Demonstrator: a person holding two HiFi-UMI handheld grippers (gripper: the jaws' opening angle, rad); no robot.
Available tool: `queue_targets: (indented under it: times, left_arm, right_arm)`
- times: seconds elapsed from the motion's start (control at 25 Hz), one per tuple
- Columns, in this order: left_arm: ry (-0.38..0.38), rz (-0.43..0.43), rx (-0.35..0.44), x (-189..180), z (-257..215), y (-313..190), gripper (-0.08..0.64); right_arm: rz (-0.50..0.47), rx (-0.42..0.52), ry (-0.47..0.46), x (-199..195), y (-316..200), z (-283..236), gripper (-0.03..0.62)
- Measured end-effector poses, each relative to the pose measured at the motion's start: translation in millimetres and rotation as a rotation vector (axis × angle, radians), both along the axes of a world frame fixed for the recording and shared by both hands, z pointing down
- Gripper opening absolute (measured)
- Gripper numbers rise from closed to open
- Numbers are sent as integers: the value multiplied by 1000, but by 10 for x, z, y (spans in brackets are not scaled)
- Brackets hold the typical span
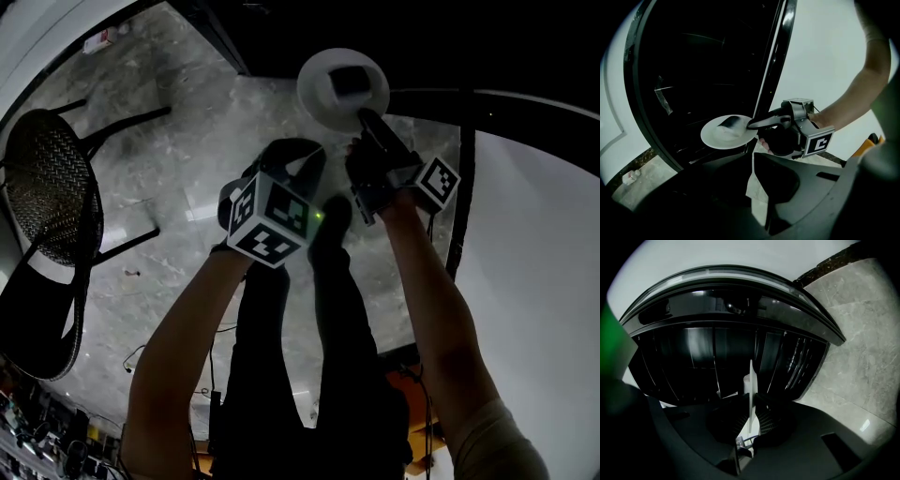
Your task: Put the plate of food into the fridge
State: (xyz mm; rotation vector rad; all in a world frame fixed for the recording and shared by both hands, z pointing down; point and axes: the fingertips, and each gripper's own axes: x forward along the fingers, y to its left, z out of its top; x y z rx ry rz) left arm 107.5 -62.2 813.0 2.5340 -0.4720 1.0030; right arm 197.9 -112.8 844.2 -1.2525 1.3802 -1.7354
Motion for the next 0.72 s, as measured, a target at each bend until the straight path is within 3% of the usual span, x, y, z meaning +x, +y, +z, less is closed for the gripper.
queue_targets:
  times: [0.72]
  left_arm:
    - [-51,101,69,364,449,-299,20]
  right_arm:
    - [2,-11,44,87,-156,323,35]
